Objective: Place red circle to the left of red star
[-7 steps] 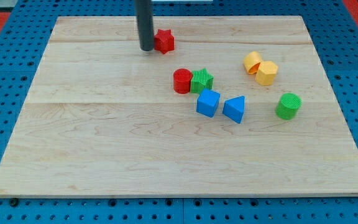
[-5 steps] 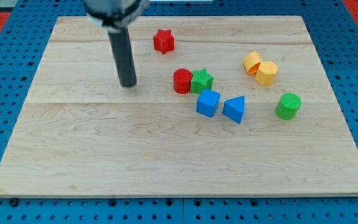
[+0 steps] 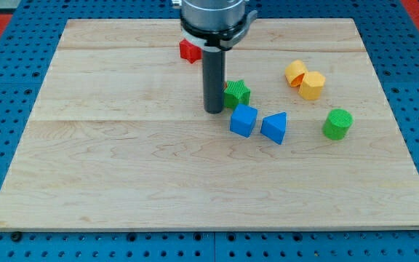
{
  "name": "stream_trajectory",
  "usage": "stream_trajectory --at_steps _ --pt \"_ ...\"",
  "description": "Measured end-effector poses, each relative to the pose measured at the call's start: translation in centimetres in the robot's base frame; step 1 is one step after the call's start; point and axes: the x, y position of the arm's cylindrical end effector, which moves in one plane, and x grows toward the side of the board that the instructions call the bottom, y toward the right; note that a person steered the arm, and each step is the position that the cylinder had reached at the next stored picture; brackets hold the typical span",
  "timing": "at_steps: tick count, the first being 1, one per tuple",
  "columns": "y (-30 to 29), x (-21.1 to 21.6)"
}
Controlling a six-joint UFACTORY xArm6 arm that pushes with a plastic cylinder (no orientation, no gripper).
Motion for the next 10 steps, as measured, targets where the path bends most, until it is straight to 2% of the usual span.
stream_trajectory --at_steps 3,7,8,9,10 --pt "-0.3 -2.7" --pt "-8.0 -8.5" --pt "-8.3 -8.9" --pt "-9.7 -7.2" --pt "-8.7 -5.7"
